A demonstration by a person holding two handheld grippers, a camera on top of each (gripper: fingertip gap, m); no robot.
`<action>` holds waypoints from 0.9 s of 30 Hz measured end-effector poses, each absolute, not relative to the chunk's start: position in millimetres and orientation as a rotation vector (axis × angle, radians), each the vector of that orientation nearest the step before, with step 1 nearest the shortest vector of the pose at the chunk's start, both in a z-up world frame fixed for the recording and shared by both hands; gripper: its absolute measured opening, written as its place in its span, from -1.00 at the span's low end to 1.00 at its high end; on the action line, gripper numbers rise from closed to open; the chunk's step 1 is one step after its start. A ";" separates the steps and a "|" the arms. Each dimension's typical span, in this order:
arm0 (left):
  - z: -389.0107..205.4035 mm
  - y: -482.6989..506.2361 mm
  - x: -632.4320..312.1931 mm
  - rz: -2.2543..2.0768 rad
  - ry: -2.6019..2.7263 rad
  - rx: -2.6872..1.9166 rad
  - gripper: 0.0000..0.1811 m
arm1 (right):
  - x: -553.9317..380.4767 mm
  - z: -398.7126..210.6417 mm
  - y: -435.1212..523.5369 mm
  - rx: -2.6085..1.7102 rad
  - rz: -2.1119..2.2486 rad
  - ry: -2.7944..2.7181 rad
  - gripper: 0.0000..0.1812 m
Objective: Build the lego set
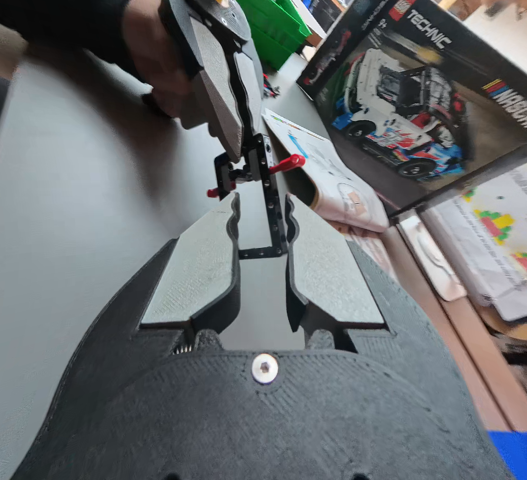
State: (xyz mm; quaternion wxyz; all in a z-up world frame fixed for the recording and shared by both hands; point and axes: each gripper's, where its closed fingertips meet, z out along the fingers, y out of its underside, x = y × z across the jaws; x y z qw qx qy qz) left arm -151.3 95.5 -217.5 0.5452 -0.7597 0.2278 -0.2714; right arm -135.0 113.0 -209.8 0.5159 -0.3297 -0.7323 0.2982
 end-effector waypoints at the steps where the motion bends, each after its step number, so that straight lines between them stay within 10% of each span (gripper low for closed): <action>1: -219.7 99.2 -154.7 -0.680 0.501 -1.830 -0.93 | -139.8 -209.8 119.8 -0.785 0.653 -1.749 -0.70; 9: -222.0 109.1 -172.7 -0.983 0.205 -1.870 -0.93 | -167.0 -217.0 138.3 -0.761 0.471 -1.753 -0.40; 27: -231.5 110.4 -166.9 -1.199 0.059 -1.912 -0.93 | -176.0 -227.2 138.1 -0.676 0.284 -1.767 -0.51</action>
